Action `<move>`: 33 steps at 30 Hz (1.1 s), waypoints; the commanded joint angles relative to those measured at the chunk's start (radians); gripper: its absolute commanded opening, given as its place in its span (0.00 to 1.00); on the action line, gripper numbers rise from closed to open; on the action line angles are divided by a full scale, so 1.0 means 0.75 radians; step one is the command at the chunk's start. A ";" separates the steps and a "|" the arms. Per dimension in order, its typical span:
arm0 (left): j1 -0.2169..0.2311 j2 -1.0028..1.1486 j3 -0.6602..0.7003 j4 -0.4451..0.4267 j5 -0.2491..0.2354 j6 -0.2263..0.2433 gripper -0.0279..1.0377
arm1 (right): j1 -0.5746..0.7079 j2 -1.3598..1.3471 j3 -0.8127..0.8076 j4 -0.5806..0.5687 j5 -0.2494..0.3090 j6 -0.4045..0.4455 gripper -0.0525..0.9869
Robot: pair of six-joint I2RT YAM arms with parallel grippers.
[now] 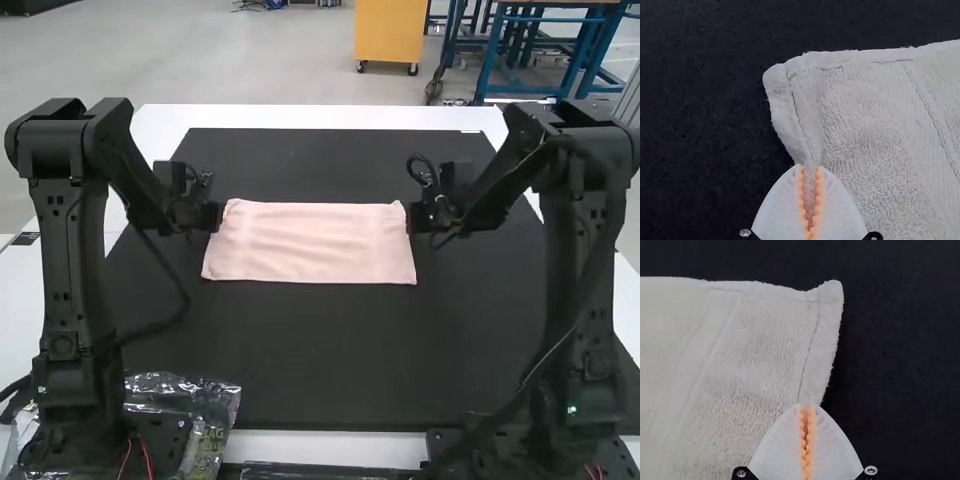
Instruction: Fold the towel.
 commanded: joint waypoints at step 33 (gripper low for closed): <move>0.094 -0.576 -0.297 -0.386 0.101 0.012 0.04 | -0.037 -0.549 -0.431 -0.117 -0.142 0.010 0.03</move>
